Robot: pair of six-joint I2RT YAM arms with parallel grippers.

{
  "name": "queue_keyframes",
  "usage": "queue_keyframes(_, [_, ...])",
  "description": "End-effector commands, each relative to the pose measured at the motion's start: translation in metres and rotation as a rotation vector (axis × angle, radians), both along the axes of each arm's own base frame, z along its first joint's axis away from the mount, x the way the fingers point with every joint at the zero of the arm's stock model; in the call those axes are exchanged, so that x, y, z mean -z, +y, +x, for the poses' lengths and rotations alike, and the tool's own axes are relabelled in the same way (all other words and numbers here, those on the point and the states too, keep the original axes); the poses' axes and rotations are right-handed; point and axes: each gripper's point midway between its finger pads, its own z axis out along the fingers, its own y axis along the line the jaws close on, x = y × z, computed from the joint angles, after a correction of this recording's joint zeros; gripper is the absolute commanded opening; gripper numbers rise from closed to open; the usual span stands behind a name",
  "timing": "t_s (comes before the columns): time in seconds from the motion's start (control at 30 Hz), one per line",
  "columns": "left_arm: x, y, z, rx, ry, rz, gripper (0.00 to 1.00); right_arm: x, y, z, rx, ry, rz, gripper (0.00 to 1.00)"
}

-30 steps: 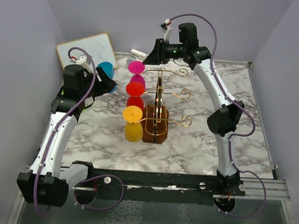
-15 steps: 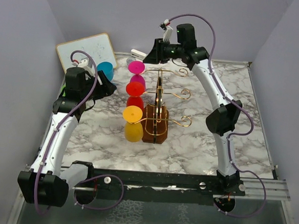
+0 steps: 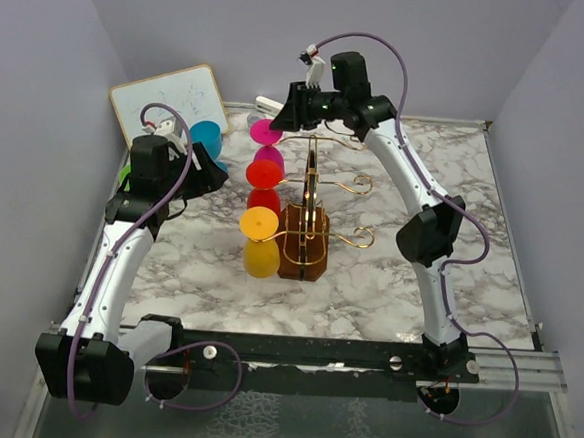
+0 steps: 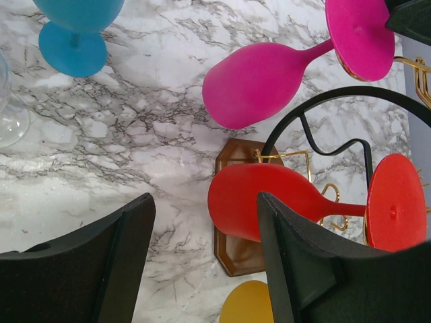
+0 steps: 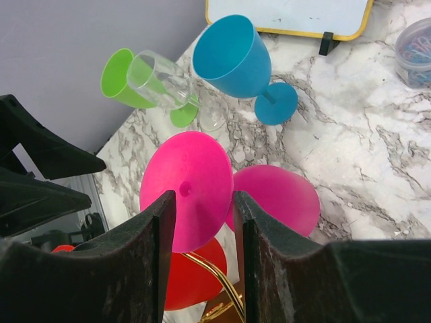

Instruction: Take the wine glass off the wine glass rack

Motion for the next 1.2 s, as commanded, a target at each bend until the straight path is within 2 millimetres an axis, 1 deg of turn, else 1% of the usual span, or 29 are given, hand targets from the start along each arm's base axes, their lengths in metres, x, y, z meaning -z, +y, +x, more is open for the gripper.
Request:
queue_keyframes(0.0, [-0.005,-0.005,-0.005,0.032,-0.030,-0.003,0.64,0.006,0.007,0.005,0.008,-0.035,-0.012,0.40])
queue_keyframes(0.17, [-0.003,-0.004,-0.006,0.032,-0.025,-0.002,0.64,0.008,0.010,0.000,-0.005,-0.032,-0.015,0.40])
queue_keyframes(0.33, [0.001,-0.005,-0.006,0.033,-0.016,-0.005,0.64,0.012,0.010,0.000,-0.005,-0.029,-0.023,0.40])
queue_keyframes(0.47, [0.003,-0.005,-0.006,0.030,-0.013,-0.004,0.64,0.011,0.011,-0.001,-0.009,-0.032,-0.018,0.40])
queue_keyframes(0.53, [0.005,-0.005,-0.006,0.030,-0.007,-0.006,0.64,0.009,0.012,-0.002,-0.017,-0.035,-0.008,0.35])
queue_keyframes(0.6, [0.006,-0.005,-0.006,0.029,-0.004,-0.008,0.64,0.006,0.013,-0.003,-0.023,-0.034,0.004,0.25])
queue_keyframes(0.67, [0.007,-0.005,-0.006,0.028,-0.001,-0.009,0.64,0.002,0.014,-0.005,-0.031,-0.035,0.020,0.18])
queue_keyframes(0.7, [0.008,-0.005,-0.006,0.028,-0.001,-0.009,0.64,-0.001,0.015,-0.006,-0.035,-0.036,0.029,0.16])
queue_keyframes(0.87, [0.005,-0.004,-0.006,0.024,-0.005,-0.007,0.64,-0.022,0.016,-0.013,-0.048,-0.044,0.083,0.11])
queue_keyframes(1.0, [0.002,-0.004,-0.006,0.024,-0.012,-0.008,0.64,-0.037,0.017,-0.022,-0.067,-0.034,0.135,0.08])
queue_keyframes(1.17, [-0.001,-0.005,-0.007,0.026,-0.017,-0.010,0.64,-0.058,0.017,-0.031,-0.076,-0.036,0.192,0.01])
